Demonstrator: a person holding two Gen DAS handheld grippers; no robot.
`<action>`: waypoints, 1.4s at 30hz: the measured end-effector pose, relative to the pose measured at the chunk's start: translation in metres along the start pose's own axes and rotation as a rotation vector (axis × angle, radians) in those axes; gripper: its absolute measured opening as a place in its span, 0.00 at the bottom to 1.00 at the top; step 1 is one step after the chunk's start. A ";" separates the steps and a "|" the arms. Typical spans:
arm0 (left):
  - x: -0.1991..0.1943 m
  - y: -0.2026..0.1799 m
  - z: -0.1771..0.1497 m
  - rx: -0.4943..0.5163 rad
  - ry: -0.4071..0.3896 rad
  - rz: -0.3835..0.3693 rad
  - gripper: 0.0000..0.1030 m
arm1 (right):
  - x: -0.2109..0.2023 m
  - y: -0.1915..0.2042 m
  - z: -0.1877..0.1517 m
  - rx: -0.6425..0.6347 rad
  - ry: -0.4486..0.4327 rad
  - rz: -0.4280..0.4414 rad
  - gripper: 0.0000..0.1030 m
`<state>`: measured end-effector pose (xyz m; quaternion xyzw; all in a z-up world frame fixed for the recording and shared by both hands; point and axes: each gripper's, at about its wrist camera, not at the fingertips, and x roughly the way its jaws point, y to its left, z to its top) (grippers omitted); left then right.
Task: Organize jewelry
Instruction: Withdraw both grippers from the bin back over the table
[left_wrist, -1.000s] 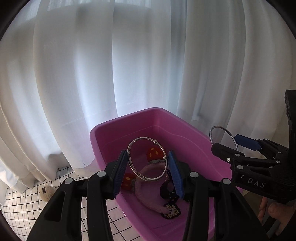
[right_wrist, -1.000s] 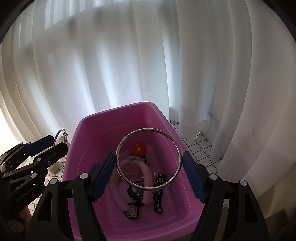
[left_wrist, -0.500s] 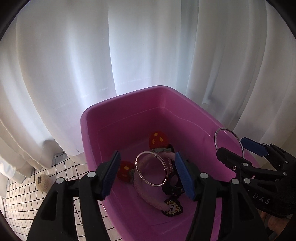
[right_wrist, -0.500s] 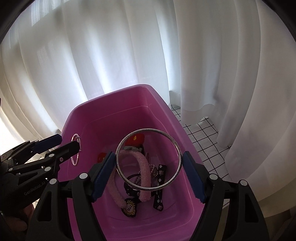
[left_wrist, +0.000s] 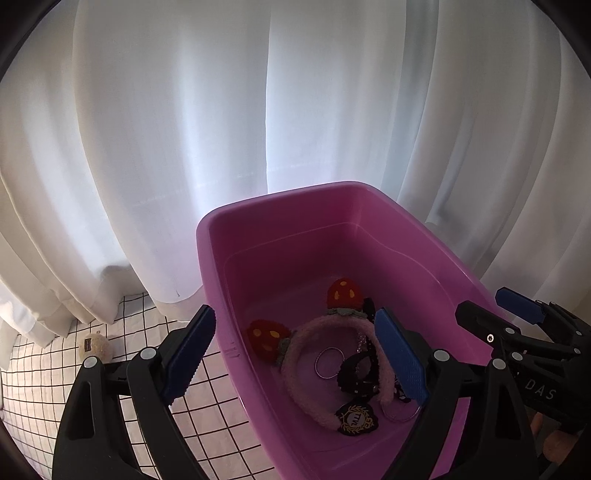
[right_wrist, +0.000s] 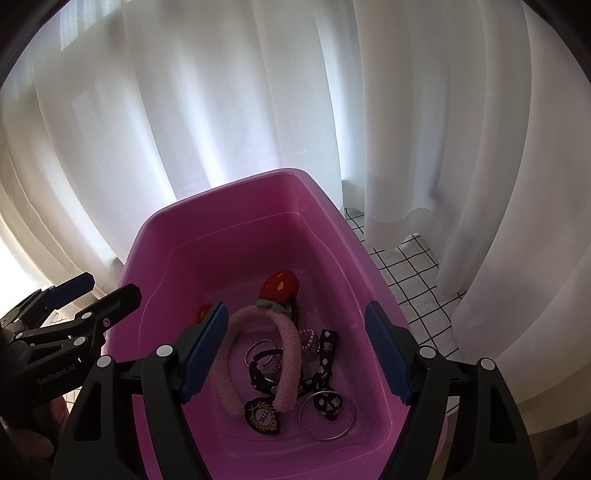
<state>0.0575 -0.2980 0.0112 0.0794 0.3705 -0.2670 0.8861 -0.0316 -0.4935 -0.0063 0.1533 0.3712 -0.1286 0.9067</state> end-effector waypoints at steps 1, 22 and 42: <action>-0.002 0.003 0.000 -0.006 -0.001 0.001 0.84 | -0.001 0.002 0.000 0.005 -0.001 0.011 0.71; -0.081 0.214 -0.071 -0.273 0.024 0.202 0.93 | -0.023 0.165 -0.038 -0.186 0.042 0.219 0.71; -0.029 0.351 -0.109 -0.346 0.138 0.266 0.93 | 0.054 0.315 -0.131 -0.301 0.275 0.308 0.71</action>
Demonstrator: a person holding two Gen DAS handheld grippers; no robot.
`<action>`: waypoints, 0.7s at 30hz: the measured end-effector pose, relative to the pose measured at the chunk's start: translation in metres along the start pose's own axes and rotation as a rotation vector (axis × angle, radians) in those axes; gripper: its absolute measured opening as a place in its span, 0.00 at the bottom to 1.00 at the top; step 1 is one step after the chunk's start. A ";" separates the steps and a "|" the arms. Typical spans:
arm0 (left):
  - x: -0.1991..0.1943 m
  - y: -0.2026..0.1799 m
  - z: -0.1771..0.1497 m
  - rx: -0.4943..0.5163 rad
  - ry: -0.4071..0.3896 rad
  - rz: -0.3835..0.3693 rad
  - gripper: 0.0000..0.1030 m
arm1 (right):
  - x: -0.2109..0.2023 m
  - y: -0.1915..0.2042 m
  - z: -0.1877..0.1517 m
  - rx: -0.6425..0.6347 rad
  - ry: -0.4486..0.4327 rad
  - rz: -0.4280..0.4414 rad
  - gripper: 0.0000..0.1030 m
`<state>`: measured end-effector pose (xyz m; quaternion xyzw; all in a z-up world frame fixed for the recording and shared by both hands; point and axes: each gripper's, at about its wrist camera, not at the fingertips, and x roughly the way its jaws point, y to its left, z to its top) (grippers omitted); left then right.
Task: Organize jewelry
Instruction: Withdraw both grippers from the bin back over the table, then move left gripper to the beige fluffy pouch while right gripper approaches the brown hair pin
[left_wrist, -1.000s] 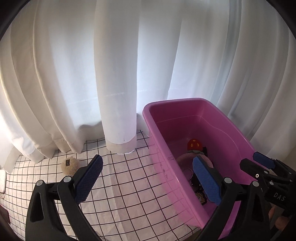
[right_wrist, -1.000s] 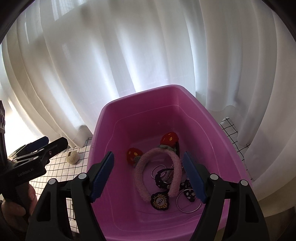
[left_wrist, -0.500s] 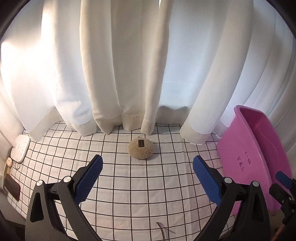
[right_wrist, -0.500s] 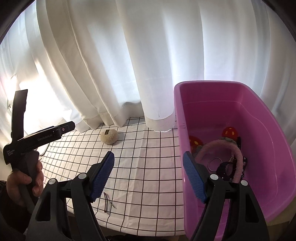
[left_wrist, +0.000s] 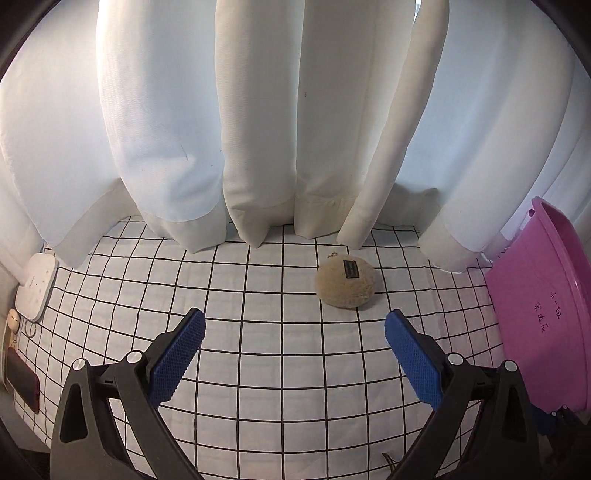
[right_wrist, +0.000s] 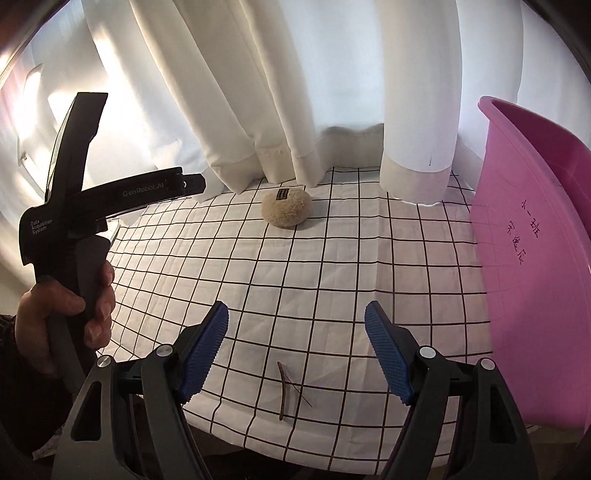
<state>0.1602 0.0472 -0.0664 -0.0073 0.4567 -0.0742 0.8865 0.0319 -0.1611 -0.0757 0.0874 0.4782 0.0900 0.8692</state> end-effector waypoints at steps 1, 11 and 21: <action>0.006 0.001 0.000 0.001 0.008 -0.001 0.93 | 0.005 0.001 -0.003 0.004 0.007 0.000 0.71; 0.085 -0.029 0.000 0.081 0.081 -0.038 0.93 | 0.057 -0.005 -0.034 0.051 0.080 -0.038 0.71; 0.128 -0.059 -0.003 0.144 0.110 -0.037 0.93 | 0.083 -0.009 -0.068 0.010 0.125 -0.095 0.71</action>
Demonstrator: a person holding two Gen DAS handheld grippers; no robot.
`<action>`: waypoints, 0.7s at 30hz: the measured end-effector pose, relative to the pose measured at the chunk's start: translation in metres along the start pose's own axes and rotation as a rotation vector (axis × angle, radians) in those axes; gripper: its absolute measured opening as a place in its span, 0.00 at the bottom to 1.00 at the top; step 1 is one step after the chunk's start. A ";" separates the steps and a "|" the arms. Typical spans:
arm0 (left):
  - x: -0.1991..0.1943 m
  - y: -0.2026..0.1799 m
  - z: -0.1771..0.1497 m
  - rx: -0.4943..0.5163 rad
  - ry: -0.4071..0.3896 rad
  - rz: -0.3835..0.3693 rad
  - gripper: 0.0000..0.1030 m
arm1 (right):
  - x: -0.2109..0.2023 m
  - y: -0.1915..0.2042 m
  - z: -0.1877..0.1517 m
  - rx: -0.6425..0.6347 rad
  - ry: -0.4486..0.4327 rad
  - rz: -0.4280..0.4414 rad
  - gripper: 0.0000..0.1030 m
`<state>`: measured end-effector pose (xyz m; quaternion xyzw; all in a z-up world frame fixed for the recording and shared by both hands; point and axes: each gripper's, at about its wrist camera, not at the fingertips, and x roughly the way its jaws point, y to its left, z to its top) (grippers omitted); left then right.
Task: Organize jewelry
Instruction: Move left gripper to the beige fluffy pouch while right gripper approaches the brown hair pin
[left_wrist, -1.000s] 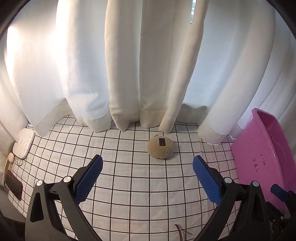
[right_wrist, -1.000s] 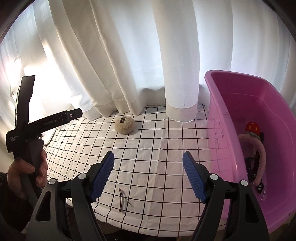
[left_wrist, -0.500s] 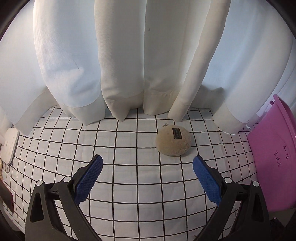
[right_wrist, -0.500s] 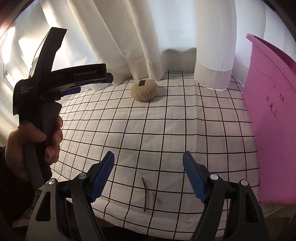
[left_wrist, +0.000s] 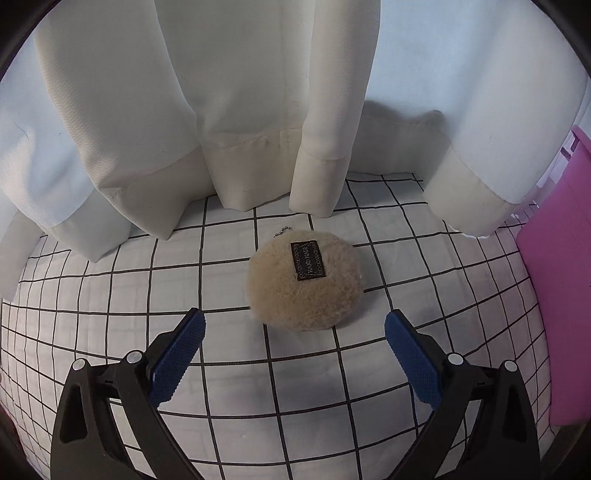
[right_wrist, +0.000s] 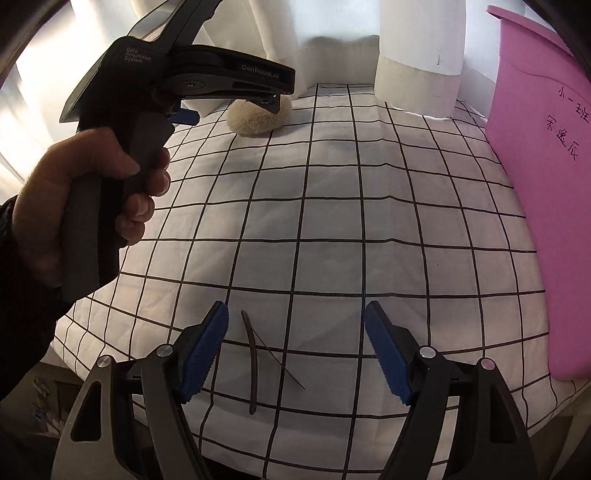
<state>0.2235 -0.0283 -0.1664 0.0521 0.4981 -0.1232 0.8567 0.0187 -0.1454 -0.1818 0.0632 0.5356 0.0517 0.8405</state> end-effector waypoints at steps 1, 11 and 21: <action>0.002 -0.001 0.000 0.004 0.001 0.000 0.93 | 0.002 0.001 -0.002 -0.009 0.005 -0.006 0.71; 0.022 -0.004 0.001 0.000 0.022 0.024 0.93 | 0.014 0.018 -0.018 -0.163 -0.013 -0.100 0.72; 0.046 -0.010 0.004 -0.014 0.055 0.027 0.93 | 0.021 0.006 -0.019 -0.107 -0.025 -0.123 0.92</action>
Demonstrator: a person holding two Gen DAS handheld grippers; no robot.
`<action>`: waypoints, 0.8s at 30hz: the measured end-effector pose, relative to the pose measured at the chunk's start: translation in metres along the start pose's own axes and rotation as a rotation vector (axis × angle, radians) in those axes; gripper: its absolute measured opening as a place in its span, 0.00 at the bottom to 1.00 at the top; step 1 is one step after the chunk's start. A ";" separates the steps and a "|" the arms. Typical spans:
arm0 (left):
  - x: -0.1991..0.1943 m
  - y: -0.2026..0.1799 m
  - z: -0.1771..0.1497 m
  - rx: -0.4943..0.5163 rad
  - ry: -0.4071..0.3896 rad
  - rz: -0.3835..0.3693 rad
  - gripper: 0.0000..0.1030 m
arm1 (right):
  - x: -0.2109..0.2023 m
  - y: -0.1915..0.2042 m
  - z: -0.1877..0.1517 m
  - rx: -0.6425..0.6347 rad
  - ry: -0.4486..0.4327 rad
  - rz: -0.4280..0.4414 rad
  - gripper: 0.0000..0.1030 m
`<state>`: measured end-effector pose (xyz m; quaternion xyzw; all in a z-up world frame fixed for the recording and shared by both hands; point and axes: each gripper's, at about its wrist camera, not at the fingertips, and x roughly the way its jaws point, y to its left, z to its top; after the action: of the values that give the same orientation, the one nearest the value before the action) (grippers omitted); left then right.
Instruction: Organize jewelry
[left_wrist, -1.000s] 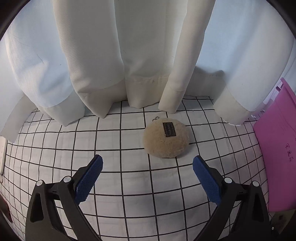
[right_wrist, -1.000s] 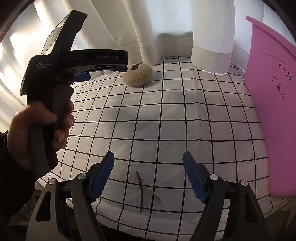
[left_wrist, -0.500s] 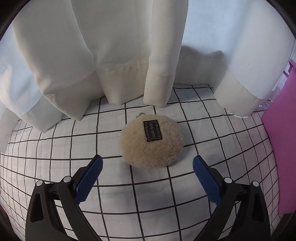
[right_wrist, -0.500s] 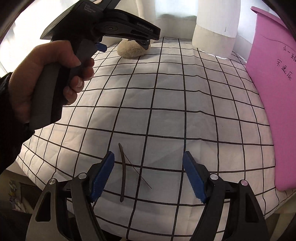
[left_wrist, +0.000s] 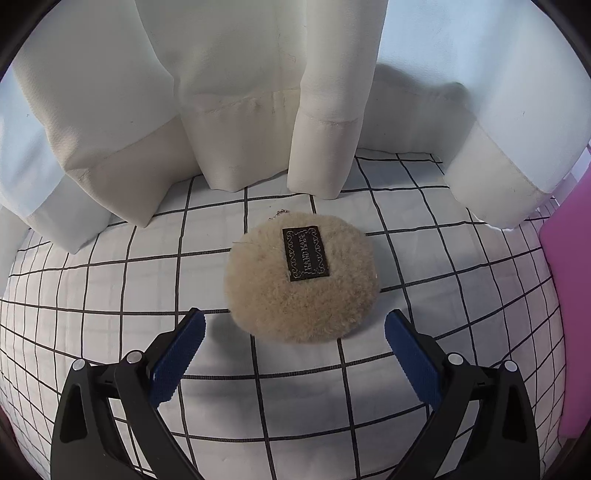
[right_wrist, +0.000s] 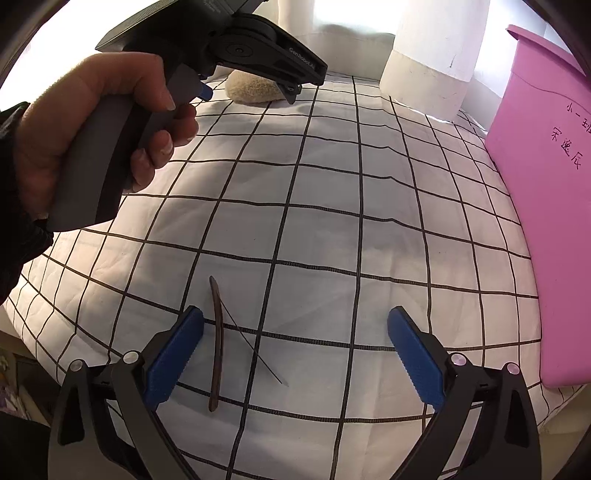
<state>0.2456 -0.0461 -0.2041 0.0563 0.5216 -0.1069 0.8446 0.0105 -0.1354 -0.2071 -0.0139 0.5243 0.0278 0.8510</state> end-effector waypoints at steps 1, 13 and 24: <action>0.001 0.000 0.001 0.000 0.003 -0.001 0.93 | -0.001 0.001 -0.002 0.006 -0.008 0.000 0.92; 0.010 -0.001 -0.003 0.006 -0.012 0.017 0.95 | -0.010 0.010 -0.008 -0.009 -0.019 0.015 0.89; 0.004 0.005 -0.009 -0.003 -0.009 0.007 0.91 | -0.019 0.029 -0.005 -0.120 -0.046 0.040 0.09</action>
<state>0.2406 -0.0394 -0.2120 0.0562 0.5177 -0.1036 0.8474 -0.0039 -0.1077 -0.1925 -0.0537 0.5022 0.0762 0.8597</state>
